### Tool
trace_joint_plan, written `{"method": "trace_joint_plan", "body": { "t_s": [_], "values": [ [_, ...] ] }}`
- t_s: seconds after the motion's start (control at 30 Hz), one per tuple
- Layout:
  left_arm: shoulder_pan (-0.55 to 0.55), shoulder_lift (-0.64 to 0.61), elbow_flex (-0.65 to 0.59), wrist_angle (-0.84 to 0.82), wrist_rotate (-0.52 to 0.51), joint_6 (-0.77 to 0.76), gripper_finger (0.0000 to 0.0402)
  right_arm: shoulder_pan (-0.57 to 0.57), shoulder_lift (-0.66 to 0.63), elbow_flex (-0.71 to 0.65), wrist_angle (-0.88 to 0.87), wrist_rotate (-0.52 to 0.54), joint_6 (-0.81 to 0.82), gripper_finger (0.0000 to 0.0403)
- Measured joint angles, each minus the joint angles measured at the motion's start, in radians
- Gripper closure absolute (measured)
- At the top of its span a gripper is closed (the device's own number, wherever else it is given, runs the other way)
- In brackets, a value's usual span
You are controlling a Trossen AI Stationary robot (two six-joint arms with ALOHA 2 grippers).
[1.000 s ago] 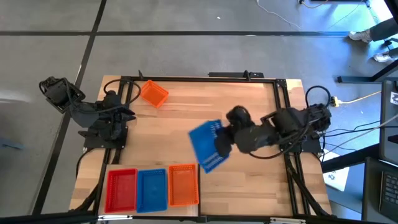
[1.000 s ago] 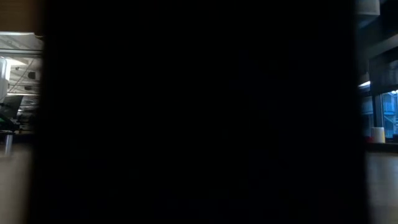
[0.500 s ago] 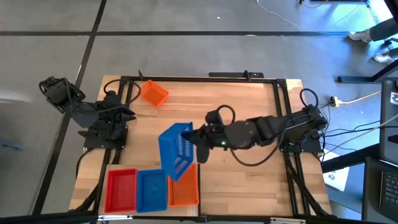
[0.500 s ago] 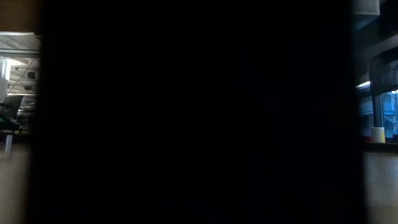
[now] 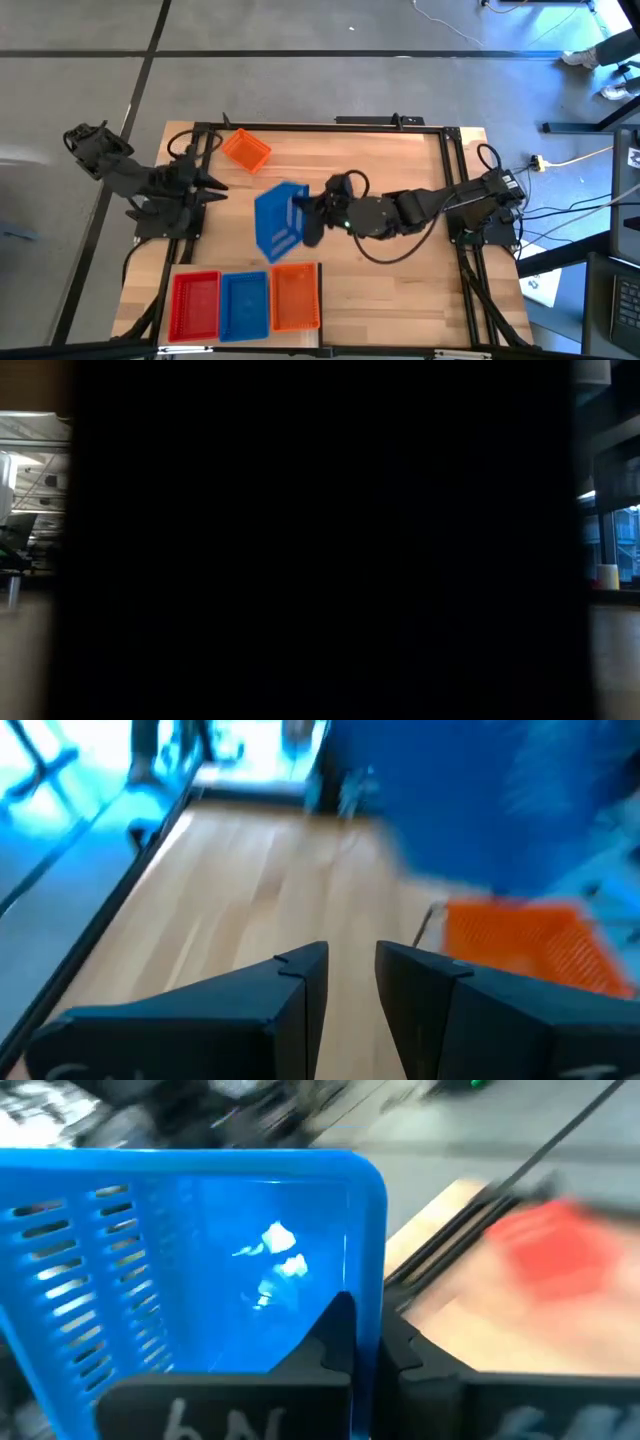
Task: Stack baskets on shelf by color
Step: Stack the blue bin on top of the other blue bin on the shelf
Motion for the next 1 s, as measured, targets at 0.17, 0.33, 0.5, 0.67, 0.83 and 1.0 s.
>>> {"method": "trace_joint_plan", "body": {
  "t_s": [0.17, 0.33, 0.5, 0.67, 0.83, 1.0],
  "values": [
    [0.0, 0.049, 0.001, 0.219, -0.071, 0.207, 0.0324, -0.051, 0.0, 0.0, 0.001, 0.168, -0.155, 0.0403],
    [0.0, 0.111, 0.001, 0.325, -0.246, 0.414, 0.0324, -0.097, 0.0, 0.001, 0.07, 0.305, -0.371, 0.0403],
    [0.001, 0.182, 0.001, 0.445, -0.497, 0.517, 0.0324, -0.135, 0.0, 0.001, 0.154, 0.397, -0.538, 0.0403],
    [0.045, 0.256, 0.001, 0.629, -0.681, 0.523, 0.0324, -0.158, 0.0, 0.002, 0.268, 0.428, -0.691, 0.0403],
    [0.109, 0.303, 0.0, 0.696, -0.671, 0.539, 0.0324, -0.172, 0.0, 0.002, 0.319, 0.427, -0.784, 0.0403],
    [0.156, 0.348, -0.001, 0.725, -0.613, 0.586, 0.0324, -0.176, 0.0, 0.002, 0.326, 0.427, -0.81, 0.0403]
  ]
}}
